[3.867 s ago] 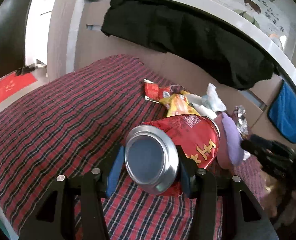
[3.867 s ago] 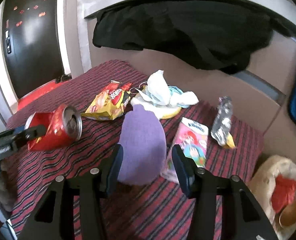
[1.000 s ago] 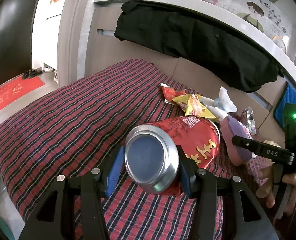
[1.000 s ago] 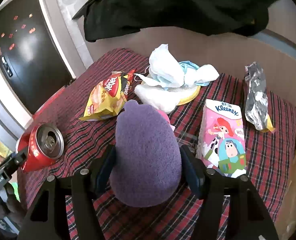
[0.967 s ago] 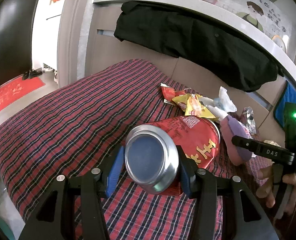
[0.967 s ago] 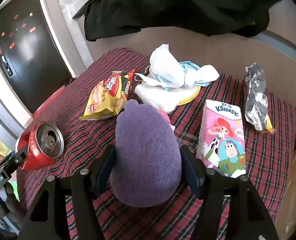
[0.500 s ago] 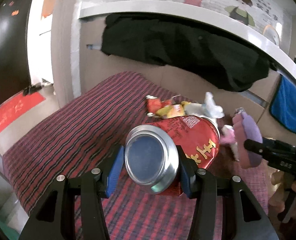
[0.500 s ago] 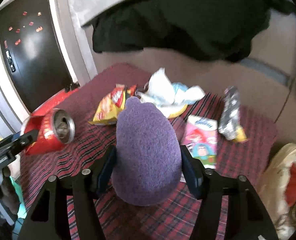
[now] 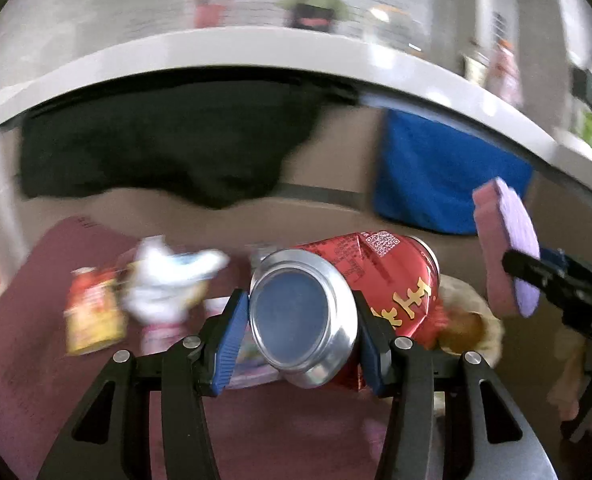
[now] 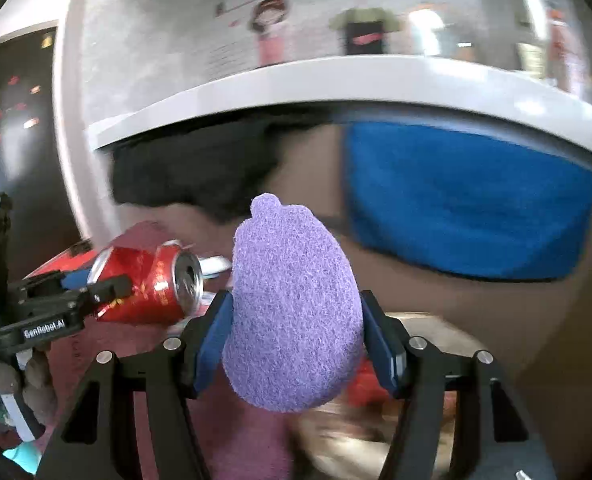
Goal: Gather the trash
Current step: 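Carry the can and sponge over the lined bin and open both grippers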
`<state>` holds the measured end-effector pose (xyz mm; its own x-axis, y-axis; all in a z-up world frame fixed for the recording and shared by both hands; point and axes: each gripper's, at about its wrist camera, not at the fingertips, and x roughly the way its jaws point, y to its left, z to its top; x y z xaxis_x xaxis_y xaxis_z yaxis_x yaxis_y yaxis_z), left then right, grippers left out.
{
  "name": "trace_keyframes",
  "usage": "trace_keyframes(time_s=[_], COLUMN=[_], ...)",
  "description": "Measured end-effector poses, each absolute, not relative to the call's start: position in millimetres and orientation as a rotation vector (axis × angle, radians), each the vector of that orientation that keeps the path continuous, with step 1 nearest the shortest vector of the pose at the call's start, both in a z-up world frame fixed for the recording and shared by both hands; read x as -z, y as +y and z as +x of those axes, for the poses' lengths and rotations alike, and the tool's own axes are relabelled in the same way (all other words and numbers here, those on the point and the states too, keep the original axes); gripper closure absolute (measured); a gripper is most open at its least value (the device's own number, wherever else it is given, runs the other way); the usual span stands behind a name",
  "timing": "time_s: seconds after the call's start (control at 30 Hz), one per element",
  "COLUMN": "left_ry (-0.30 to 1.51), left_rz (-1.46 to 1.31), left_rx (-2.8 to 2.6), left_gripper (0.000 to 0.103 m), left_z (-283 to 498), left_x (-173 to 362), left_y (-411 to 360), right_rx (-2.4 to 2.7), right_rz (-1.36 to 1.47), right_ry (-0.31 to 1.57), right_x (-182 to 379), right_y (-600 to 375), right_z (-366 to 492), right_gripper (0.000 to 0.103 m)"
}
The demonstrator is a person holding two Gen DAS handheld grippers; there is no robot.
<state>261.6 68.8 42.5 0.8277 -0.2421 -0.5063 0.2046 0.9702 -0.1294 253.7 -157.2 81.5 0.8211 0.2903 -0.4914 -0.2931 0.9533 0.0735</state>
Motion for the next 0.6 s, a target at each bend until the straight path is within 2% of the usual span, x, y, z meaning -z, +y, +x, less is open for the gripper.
trace_keyframes(time_s=[0.27,0.6], left_ry=[0.619,0.686], left_rz=[0.04,0.052], left_rx=[0.374,0.41], left_gripper=[0.052,0.052], left_z=[299,323], left_x=[-20,7], left_y=[-34,-70], right_rx=[-0.178,-0.17], right_rz=[0.127,0.157], right_ry=[0.576,0.634], right_x=[-60,-23], right_y=[-254,-267], right_z=[265,284], right_gripper=[0.043,0.043])
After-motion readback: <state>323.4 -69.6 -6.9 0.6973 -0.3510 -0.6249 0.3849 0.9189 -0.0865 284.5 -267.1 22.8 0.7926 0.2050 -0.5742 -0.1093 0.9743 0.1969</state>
